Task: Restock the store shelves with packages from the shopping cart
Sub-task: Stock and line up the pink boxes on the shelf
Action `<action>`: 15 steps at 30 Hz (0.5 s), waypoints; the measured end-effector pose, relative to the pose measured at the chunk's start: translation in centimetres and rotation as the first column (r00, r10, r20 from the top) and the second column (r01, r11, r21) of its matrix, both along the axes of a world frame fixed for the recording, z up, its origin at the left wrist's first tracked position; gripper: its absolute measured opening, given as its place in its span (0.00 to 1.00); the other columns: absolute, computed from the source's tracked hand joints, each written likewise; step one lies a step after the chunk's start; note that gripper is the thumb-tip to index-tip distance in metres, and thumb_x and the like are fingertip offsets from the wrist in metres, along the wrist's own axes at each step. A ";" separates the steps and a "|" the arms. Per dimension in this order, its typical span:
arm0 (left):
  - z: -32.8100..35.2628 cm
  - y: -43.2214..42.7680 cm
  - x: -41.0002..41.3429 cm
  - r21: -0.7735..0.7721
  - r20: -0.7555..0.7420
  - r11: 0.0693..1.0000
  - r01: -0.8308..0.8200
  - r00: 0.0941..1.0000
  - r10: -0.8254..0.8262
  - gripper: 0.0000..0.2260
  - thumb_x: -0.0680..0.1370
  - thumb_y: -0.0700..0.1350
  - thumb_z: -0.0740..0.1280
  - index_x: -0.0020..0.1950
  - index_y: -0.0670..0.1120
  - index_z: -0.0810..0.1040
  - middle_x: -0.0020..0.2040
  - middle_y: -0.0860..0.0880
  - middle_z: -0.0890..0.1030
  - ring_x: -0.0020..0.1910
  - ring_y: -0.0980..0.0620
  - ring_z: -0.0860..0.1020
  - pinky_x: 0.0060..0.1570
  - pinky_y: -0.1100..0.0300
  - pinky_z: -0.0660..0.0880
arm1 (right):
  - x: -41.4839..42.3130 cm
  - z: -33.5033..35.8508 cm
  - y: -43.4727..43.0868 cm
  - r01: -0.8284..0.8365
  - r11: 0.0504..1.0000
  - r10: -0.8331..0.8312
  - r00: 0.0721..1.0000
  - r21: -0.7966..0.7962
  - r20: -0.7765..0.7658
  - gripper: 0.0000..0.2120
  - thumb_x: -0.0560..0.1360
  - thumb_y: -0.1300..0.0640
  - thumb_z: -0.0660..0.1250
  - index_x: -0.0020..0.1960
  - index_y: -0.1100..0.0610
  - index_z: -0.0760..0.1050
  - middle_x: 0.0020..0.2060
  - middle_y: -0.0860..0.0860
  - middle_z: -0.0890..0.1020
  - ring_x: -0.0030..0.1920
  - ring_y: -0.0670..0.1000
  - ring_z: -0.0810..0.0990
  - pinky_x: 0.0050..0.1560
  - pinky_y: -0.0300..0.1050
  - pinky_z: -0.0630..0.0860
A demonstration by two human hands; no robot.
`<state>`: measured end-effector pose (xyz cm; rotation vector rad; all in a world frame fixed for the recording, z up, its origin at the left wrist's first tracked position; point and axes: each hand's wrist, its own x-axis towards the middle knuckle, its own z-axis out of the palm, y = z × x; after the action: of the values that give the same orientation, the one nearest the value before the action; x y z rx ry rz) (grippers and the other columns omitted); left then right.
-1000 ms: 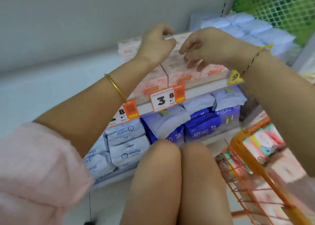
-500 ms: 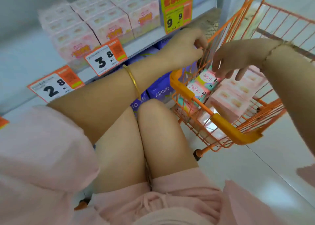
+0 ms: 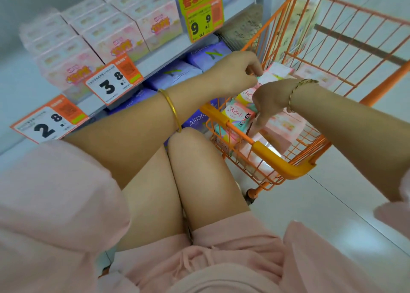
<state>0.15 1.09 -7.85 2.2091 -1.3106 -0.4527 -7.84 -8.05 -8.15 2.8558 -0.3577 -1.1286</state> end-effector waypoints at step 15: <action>0.8 0.9 -0.2 -0.016 -0.087 0.999 -0.036 0.996 0.035 0.11 0.77 0.36 0.62 0.57 0.40 0.77 0.57 0.46 0.78 0.34 0.64 0.72 0.31 0.77 0.68 | -0.3 -1.7 0.4 0.010 1.000 -0.010 1.000 -0.028 0.020 0.31 0.69 0.42 0.71 0.63 0.59 0.67 0.48 0.53 0.69 0.53 0.54 0.68 0.50 0.48 0.71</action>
<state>0.00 1.97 -7.07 2.1697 -1.2233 -0.5162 -8.19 -7.68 -9.84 2.8458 -0.3866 -1.0882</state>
